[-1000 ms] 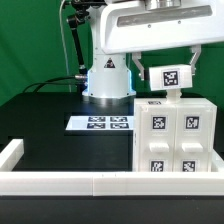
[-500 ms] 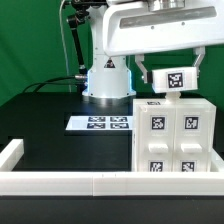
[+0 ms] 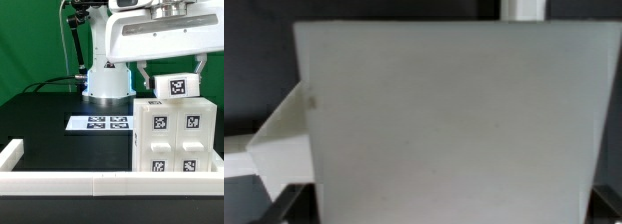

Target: Assemble cabinet

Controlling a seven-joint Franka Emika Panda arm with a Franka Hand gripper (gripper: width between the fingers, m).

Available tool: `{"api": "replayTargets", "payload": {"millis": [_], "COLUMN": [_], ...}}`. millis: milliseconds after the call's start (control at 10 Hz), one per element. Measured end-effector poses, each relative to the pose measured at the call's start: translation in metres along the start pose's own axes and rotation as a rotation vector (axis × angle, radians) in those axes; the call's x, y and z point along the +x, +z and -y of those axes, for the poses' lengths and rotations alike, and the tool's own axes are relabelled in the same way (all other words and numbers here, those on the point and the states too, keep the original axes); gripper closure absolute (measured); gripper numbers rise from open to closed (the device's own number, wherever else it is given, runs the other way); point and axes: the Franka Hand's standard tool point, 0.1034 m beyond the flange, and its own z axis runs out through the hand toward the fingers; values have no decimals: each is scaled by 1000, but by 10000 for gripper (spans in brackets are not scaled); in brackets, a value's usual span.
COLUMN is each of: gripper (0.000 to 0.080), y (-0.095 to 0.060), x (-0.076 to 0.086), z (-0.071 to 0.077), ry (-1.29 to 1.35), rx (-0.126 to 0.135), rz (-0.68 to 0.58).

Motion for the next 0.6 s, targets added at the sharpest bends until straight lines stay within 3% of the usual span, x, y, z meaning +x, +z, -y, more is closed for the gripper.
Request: {"api": "replayTargets", "payload": {"millis": [600], "gripper": [238], "y": [0], "x": [3], "z": [1], "ry": [-5], "rx": [2], "rz": [-40]}}
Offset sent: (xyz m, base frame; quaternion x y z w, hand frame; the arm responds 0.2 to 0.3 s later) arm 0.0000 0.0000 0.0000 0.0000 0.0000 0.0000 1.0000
